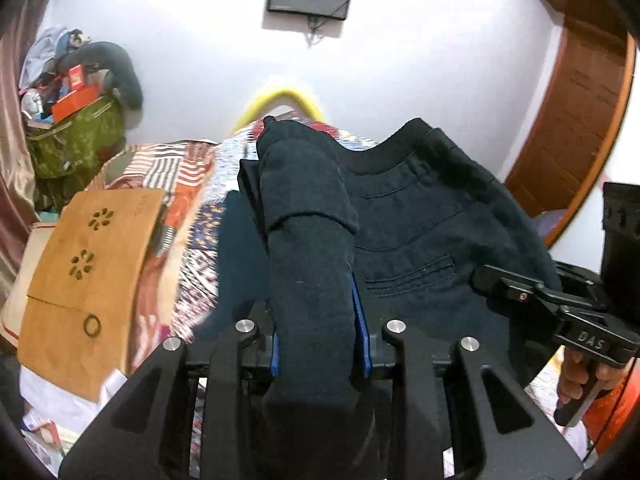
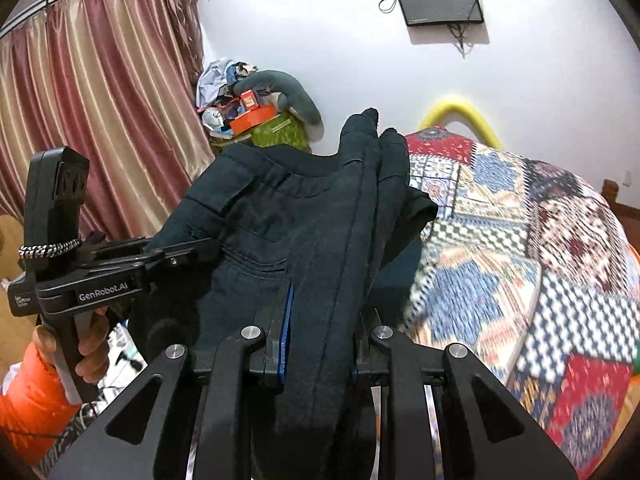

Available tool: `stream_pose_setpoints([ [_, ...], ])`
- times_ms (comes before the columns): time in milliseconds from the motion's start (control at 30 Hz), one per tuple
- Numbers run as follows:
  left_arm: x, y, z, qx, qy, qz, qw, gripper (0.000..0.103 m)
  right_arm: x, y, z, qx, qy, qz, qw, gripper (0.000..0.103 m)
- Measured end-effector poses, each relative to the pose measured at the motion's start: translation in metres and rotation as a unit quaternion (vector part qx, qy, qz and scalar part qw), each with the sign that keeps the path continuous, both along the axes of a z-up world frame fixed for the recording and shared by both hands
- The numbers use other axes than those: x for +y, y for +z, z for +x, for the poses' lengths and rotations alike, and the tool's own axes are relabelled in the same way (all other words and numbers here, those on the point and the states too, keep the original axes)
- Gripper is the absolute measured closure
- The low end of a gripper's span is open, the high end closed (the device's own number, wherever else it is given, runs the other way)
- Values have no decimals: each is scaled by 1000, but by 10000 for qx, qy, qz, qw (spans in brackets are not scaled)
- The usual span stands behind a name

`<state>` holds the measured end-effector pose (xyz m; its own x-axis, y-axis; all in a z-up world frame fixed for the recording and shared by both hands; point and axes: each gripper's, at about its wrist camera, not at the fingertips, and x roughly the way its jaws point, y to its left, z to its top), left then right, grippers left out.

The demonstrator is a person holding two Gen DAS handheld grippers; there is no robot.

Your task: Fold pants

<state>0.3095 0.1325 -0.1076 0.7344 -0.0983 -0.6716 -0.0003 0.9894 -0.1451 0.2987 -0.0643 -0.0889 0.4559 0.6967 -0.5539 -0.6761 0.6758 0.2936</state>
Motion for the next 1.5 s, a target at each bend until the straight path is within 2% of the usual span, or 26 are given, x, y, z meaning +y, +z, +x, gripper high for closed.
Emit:
stream_pose_setpoints([
  [167, 24, -21, 44, 0, 223, 235, 9995, 75, 39, -15, 43, 138, 31, 0, 9999, 84],
  [300, 43, -50, 81, 191, 319, 146, 9992, 75, 67, -35, 72, 253, -8, -191, 9995, 84],
  [500, 63, -115, 119, 507, 183, 60, 9985, 74, 84, -80, 105, 572, 1, -511, 9971, 84],
  [633, 69, -171, 137, 1008, 41, -67, 9949, 70, 87, -114, 118, 831, 31, -829, 9931, 84],
  [700, 67, -189, 140, 1180, 114, -19, 9930, 66, 85, -131, 118, 893, -56, -1099, 9899, 84],
  [767, 61, -194, 138, 1164, 170, 92, 9930, 61, 78, -134, 117, 939, -103, -1139, 9890, 81],
  [933, 48, -179, 127, 1219, 236, 553, 9907, 60, 67, -120, 103, 846, -267, -1374, 9865, 71],
  [1033, 52, -161, 120, 1196, 327, 603, 9905, 59, 59, -105, 88, 634, -353, -1593, 9846, 69],
  [1200, 48, -106, 87, 851, 406, 560, 9940, 57, 38, -61, 63, 336, -462, -1417, 9883, 69],
  [1367, 31, -29, 33, 194, 391, 598, 9973, 57, 24, -1, 24, -159, -496, -970, 9939, 69],
  [1500, 13, 25, -14, -315, 392, 721, 9961, 57, 13, 48, -13, -592, -531, -515, 9955, 69],
])
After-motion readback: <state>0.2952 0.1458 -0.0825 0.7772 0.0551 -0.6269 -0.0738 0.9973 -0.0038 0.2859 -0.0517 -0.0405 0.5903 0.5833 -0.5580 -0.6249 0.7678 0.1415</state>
